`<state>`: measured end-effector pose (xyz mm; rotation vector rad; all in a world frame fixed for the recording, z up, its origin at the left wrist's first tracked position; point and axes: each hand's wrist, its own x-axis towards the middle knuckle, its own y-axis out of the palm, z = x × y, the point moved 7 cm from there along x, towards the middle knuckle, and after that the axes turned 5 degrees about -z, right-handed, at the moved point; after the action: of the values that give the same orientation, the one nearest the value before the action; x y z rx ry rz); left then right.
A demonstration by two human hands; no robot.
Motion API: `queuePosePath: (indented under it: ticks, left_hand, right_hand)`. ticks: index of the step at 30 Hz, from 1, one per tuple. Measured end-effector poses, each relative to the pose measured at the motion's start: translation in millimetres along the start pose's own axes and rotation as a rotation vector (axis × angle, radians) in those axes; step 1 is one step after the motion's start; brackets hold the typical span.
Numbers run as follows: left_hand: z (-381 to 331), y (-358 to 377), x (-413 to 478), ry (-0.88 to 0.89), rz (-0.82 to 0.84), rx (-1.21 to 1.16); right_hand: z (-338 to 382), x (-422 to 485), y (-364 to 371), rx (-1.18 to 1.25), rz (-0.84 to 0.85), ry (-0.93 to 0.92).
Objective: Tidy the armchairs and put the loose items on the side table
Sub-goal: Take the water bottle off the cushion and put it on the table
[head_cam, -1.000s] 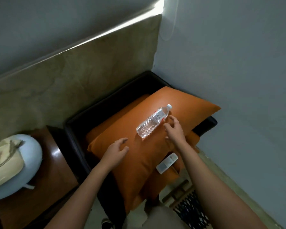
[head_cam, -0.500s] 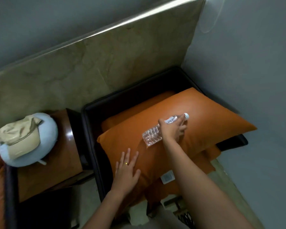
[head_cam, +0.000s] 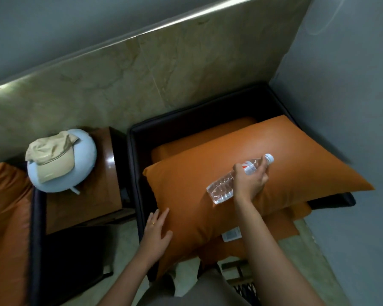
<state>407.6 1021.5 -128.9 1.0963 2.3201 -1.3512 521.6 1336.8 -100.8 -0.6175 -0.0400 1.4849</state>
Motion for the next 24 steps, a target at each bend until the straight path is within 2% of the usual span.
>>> queuePosePath:
  ticks: [3,10,14,17,24]
  left_hand:
    - [30.3,-13.8,-11.7,-0.114,-0.089,-0.135]
    - [35.8,-30.4,-26.1,-0.043,-0.147,-0.263]
    - [36.1,-41.1,-30.5,-0.006,-0.156,-0.296]
    - [46.3,-54.8,-37.0,0.016,-0.164,-0.308]
    - [102.7,-107.6,-63.3,0.058,-0.209,-0.308]
  right_hand:
    - [1.0,-0.3,1.9,0.020,0.040,-0.038]
    - [12.2,-38.8,25.9,0.063,0.298,-0.230]
    - [10.6,-76.0,45.5,0.218,0.473,-0.199]
    - [7.6,-114.5,58.9,0.309,0.634,-0.106]
    - [-2.3,-223.2,89.0,0.298,0.860,-0.031]
